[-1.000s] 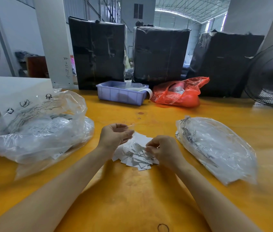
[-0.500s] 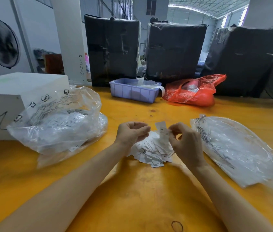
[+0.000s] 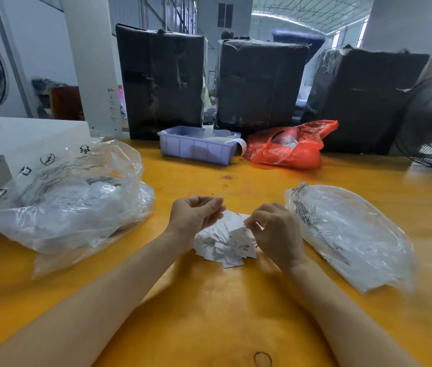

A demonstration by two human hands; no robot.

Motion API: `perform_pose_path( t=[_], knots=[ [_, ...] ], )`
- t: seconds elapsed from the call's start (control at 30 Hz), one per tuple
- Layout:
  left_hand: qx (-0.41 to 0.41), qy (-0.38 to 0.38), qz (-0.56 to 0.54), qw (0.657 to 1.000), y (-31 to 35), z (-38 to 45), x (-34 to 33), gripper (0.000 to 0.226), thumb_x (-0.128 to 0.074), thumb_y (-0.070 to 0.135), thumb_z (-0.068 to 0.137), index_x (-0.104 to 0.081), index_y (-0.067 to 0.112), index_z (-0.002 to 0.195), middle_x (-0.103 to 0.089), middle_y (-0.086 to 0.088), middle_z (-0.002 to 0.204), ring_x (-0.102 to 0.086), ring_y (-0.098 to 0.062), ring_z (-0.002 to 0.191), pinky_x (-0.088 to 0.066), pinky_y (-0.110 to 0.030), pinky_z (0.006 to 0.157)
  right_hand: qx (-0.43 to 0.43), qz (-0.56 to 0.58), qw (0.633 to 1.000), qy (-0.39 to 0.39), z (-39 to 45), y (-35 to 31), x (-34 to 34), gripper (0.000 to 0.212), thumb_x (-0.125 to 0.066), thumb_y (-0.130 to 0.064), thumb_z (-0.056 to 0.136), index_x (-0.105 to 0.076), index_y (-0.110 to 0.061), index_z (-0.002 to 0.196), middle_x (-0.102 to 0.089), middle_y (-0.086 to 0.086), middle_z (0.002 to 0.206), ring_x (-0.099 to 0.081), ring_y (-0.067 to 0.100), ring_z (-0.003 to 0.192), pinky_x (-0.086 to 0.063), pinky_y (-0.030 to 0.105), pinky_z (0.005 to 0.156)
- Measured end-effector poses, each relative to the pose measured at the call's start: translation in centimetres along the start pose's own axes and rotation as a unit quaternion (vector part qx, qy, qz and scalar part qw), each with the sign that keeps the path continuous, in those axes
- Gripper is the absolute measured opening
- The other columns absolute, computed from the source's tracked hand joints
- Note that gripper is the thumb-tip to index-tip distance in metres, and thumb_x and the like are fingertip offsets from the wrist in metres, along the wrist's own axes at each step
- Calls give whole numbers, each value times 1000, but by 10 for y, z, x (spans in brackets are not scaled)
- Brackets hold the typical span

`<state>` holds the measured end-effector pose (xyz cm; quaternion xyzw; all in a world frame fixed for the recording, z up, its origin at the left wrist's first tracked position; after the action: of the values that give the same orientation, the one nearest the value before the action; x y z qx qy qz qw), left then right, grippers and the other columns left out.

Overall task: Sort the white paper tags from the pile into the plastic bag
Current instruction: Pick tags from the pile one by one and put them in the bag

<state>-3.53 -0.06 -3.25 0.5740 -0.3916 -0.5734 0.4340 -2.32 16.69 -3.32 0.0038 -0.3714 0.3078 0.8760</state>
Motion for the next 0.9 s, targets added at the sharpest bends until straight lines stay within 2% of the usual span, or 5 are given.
perform_pose_path(
  t=[0.27, 0.4, 0.6, 0.8, 0.9],
  knots=[
    [-15, 33, -28, 999, 3, 1, 4, 5, -68, 5, 82, -63, 3, 82, -71, -4, 64, -66, -10, 54, -53, -17, 53, -33, -4, 983, -181, -4, 5, -6, 19, -61, -5, 81, -75, -17, 85, -66, -4, 102, -54, 16, 98, -46, 36, 83],
    [-13, 28, -29, 999, 2, 0, 2, 6, -67, 3, 83, -62, 4, 79, -70, -3, 61, -65, -8, 52, -52, -16, 52, -115, 67, 986, -100, 1, 10, -3, 28, -52, 4, 82, -71, -8, 98, -69, 5, 101, -61, 19, 93, -50, 30, 80],
    [-13, 25, -18, 999, 1, 1, 3, 5, -68, 5, 82, -64, 5, 79, -71, -3, 64, -65, -9, 54, -53, -17, 53, -146, 67, 963, -217, 0, 8, -10, 55, -72, -43, 79, -60, -12, 123, -63, 4, 121, -56, 19, 112, -43, 30, 93],
    [-15, 22, -9, 1000, 0, 2, 4, 6, -68, 6, 82, -63, 7, 78, -71, -2, 64, -65, -8, 54, -53, -17, 53, -118, 32, 955, -271, 0, -2, -9, 43, -70, -58, 72, -65, -18, 87, -67, -4, 90, -57, 16, 86, -44, 36, 77],
    [-15, 22, -4, 1000, -1, 2, 5, 6, -69, 7, 82, -63, 7, 78, -71, -2, 64, -65, -9, 54, -53, -17, 53, -116, 23, 959, -259, -2, 0, -11, 24, -68, -42, 81, -65, -18, 83, -68, -3, 91, -58, 16, 100, -43, 35, 87]
  ],
)
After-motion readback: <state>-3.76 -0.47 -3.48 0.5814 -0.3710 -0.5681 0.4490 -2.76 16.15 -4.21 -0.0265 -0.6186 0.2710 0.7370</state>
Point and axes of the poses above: each hand's wrist, its own z-axis towards the middle knuckle, its own x-axis out of the back of the hand, y = z × x, the point moved 2 cm from there along z, towards the middle knuckle
